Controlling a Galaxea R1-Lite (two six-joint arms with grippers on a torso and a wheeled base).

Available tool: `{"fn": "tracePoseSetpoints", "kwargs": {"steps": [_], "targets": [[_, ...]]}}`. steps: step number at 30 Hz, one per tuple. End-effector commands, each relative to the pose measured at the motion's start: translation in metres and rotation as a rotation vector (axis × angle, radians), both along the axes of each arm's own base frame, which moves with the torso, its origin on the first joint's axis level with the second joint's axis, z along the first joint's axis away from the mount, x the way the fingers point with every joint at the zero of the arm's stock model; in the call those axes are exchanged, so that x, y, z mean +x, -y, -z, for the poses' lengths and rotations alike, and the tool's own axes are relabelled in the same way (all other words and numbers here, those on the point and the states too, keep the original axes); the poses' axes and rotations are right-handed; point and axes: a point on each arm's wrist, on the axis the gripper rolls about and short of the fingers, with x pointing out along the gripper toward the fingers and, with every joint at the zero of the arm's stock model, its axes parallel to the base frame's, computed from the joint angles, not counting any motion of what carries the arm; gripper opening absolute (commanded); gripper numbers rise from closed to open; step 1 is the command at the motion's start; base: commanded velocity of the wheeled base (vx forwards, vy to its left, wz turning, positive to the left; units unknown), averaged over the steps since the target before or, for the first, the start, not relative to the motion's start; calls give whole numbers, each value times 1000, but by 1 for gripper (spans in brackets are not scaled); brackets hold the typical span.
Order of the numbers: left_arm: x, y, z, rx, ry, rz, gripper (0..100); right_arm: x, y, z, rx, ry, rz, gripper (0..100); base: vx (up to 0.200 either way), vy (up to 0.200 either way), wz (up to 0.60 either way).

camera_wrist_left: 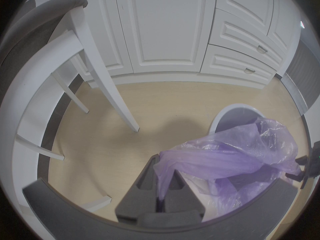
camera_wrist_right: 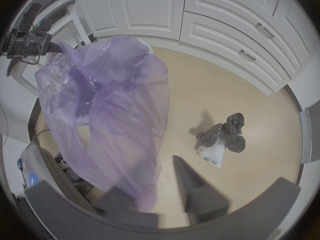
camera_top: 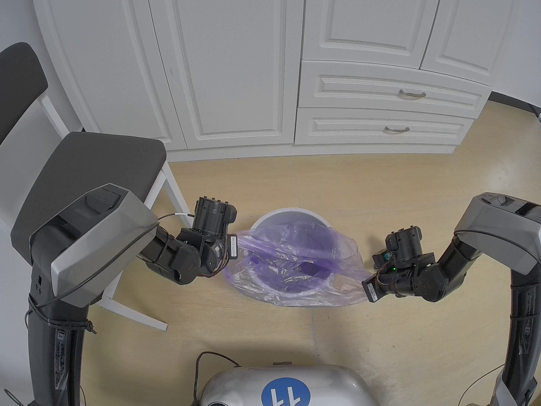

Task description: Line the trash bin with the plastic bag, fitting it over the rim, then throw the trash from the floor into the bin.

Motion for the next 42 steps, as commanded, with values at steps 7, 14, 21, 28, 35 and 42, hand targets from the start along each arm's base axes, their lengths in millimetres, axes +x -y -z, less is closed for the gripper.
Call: {"fn": "tracePoseSetpoints", "kwargs": {"steps": [7,14,21,28,35,42], "targets": [[-20,3,3,-5,-32,12,0,-15,26,-23,-18,23,-125,100,0,0,0],[-28,0,3,-18,-18,10,0,-12,64,-24,388,-31,-421,100,0,0,0],[-34,-5,10,-37,-12,-5,0,-5,89,-3,583,-73,-530,100,0,0,0],[-28,-20,19,-41,-29,-50,0,-5,107,8,697,-45,-611,100,0,0,0],[-16,-32,25,-28,-37,-83,0,-3,121,3,720,-12,-619,100,0,0,0],[-14,-33,26,-31,-37,-86,0,1,124,0,719,12,-621,100,0,0,0]]}}
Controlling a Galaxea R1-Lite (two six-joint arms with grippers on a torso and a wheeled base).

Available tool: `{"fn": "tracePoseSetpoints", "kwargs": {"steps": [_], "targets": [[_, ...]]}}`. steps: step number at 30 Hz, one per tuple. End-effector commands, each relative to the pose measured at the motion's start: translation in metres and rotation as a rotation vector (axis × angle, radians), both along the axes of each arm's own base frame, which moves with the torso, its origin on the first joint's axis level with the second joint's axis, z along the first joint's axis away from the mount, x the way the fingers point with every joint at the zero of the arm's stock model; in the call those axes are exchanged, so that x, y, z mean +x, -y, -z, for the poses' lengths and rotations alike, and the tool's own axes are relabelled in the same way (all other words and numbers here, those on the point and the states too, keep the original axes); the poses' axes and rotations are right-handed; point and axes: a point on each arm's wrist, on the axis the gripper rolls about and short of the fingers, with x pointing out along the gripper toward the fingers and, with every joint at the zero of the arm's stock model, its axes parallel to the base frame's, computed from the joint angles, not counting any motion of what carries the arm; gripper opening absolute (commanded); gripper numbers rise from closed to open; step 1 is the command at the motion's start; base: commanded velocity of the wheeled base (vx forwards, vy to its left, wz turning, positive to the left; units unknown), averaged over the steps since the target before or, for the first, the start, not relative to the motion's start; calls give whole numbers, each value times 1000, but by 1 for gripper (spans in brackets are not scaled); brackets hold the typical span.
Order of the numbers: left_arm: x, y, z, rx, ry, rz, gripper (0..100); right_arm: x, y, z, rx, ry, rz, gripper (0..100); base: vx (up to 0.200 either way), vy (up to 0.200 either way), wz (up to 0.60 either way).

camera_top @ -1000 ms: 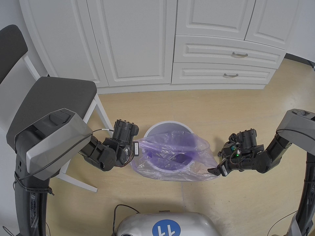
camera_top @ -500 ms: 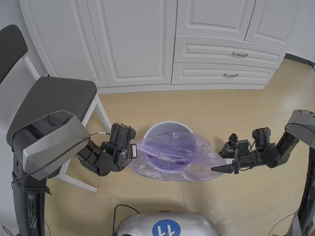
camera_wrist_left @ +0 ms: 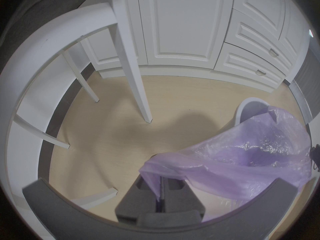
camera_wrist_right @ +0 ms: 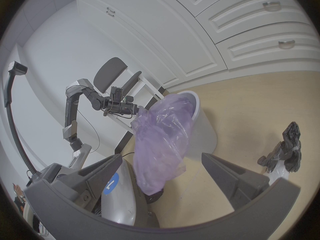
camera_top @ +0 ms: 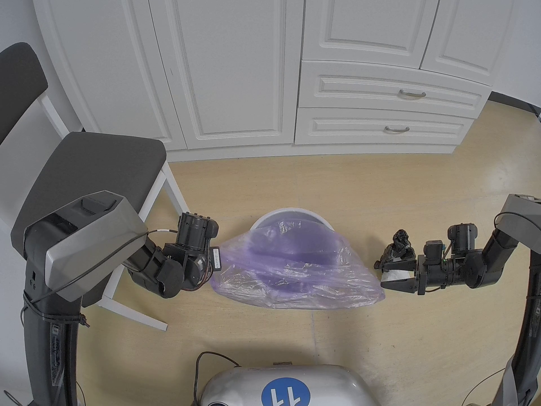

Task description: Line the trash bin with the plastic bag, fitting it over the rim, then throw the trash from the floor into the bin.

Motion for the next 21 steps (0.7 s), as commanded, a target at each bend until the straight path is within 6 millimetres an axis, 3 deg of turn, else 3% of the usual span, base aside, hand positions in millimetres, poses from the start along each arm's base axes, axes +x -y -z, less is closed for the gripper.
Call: {"fn": "tracePoseSetpoints", "kwargs": {"steps": [1,6,12,17,21], "targets": [[1,0,2,1,-3,0,0,3,2,-1,0,18,5,100,0,0,0],[-2,3,-4,-6,10,8,0,-1,-6,-19,-11,99,-9,100,0,0,0],[-26,18,-24,-30,32,55,0,-28,-41,-57,-77,222,-8,100,0,0,0],[-38,25,-42,-72,68,65,0,-46,-85,-74,-217,429,237,100,0,0,0],[-46,17,-54,-58,80,73,0,-69,-110,-82,-199,576,364,100,0,0,0]]}}
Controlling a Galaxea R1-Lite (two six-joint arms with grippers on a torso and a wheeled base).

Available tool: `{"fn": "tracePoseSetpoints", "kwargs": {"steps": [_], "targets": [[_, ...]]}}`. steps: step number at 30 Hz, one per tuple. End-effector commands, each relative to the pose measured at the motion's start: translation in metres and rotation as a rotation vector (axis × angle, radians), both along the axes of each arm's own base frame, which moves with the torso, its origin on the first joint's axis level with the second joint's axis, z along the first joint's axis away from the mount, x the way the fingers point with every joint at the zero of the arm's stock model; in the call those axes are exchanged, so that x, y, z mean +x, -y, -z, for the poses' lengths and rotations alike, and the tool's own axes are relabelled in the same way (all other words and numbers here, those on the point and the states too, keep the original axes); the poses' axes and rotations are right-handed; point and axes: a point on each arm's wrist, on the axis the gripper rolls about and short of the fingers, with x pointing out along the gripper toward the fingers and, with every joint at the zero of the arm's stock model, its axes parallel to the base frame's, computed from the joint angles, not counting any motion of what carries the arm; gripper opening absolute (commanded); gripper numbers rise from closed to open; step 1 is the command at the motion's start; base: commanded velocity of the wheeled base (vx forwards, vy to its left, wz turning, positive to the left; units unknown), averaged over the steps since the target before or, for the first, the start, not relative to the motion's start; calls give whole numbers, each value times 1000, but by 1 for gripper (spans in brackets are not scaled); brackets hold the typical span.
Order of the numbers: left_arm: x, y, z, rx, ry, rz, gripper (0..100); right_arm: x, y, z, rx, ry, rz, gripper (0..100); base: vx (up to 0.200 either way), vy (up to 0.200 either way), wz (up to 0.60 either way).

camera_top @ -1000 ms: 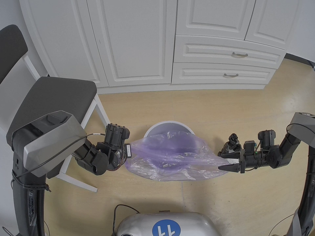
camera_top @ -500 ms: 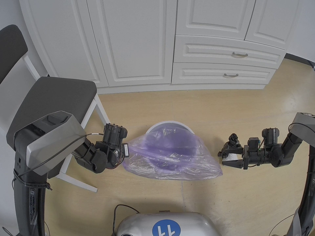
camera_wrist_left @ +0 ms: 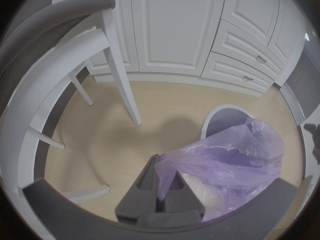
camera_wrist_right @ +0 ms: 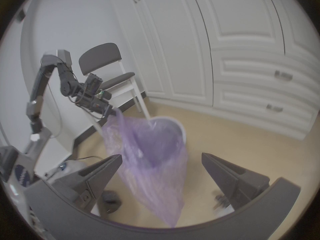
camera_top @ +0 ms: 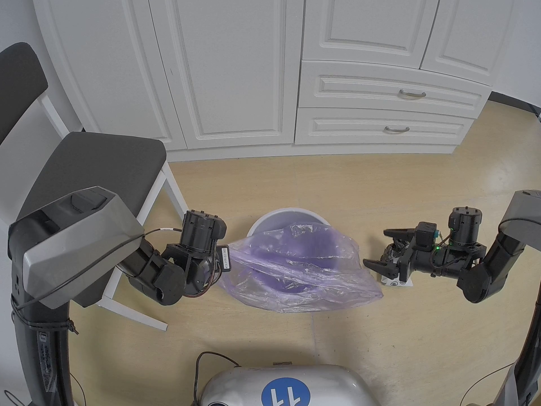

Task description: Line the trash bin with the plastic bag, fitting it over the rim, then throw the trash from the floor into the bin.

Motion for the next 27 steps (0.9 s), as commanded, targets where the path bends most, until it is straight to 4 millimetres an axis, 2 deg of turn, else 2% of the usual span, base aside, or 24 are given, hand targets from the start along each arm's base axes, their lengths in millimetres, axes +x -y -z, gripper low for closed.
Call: {"fn": "tracePoseSetpoints", "kwargs": {"steps": [1,4,11,12,17,23,26,27], "targets": [[-22,-3,-35,-18,50,25,0,-49,-58,-22,14,231,111,100,0,0,0],[-28,-4,-40,-22,55,32,0,-57,-68,-19,-5,233,114,100,0,0,0],[-24,-4,-37,-18,44,33,0,-61,-68,-9,-74,238,100,100,0,0,0],[-24,-5,-37,-19,45,31,100,-62,-68,-7,-79,230,99,100,0,0,0],[-32,-11,-44,-34,35,54,100,-68,-65,-6,-89,214,97,100,0,0,0],[-55,-11,-77,-48,81,104,100,-85,-53,-12,-101,200,127,100,0,0,0],[-75,-16,-98,-118,104,182,100,-94,-37,-12,-109,154,207,100,0,0,0],[-75,-16,-98,-118,104,182,100,-94,-37,-12,-109,154,207,100,0,0,0]]}}
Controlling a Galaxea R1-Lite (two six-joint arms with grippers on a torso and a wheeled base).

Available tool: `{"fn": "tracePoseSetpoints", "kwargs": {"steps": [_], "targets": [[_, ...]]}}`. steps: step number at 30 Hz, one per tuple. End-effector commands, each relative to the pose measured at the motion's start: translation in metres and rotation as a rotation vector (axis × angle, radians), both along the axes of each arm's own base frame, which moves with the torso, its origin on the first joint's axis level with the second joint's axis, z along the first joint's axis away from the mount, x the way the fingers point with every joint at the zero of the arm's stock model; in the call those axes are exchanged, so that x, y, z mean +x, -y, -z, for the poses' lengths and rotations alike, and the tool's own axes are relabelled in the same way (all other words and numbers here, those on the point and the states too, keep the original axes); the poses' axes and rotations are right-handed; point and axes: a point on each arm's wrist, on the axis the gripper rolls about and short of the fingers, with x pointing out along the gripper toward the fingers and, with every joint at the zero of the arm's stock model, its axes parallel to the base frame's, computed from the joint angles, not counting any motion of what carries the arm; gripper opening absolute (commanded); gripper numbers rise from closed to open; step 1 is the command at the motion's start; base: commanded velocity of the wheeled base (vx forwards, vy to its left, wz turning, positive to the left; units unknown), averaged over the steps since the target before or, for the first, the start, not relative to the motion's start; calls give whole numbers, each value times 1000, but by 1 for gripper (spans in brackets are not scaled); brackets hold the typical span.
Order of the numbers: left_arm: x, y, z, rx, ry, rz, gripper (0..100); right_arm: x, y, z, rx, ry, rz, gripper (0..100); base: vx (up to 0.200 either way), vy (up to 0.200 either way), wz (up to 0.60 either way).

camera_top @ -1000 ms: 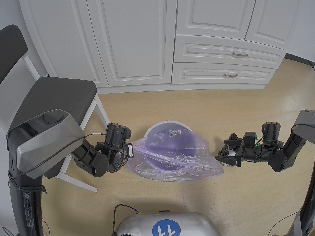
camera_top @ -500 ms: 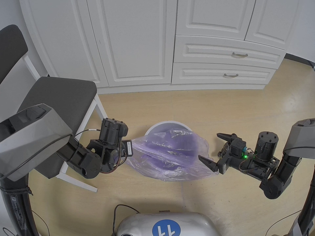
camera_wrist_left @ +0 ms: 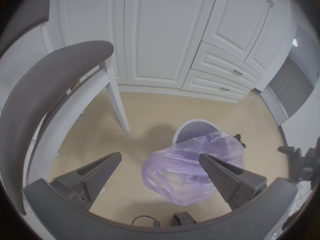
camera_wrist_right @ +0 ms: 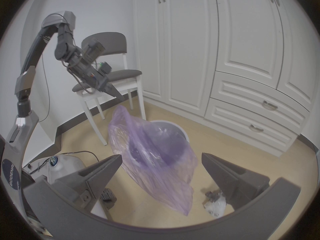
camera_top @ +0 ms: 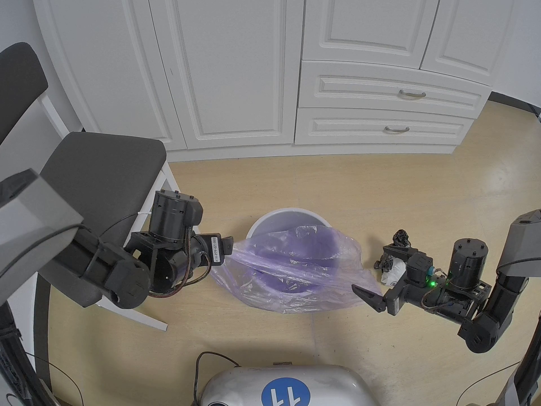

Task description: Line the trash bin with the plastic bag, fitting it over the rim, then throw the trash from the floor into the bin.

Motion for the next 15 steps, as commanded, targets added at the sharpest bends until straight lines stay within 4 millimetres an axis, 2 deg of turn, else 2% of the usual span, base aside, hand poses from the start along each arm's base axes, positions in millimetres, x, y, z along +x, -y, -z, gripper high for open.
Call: {"fn": "tracePoseSetpoints", "kwargs": {"steps": [1,2,4,6,7,10,15], "targets": [[-32,-9,-40,-96,56,100,100,-19,23,-5,51,-61,126,100,0,0,0],[-32,-9,-40,-96,56,100,100,-19,23,-5,51,-61,126,100,0,0,0],[-40,-14,-46,-162,46,145,100,-26,27,-9,204,-152,230,100,0,0,0],[-41,-15,-47,-181,40,154,100,-26,28,-13,263,-160,268,100,0,0,0],[-45,-19,-49,-205,35,161,100,-24,29,-21,354,-161,326,100,0,0,0],[-48,-21,-49,-209,33,164,100,-24,29,-23,408,-172,354,100,0,0,0],[-46,-20,-56,-208,64,161,100,-27,26,-20,383,-183,340,100,0,0,0]]}}
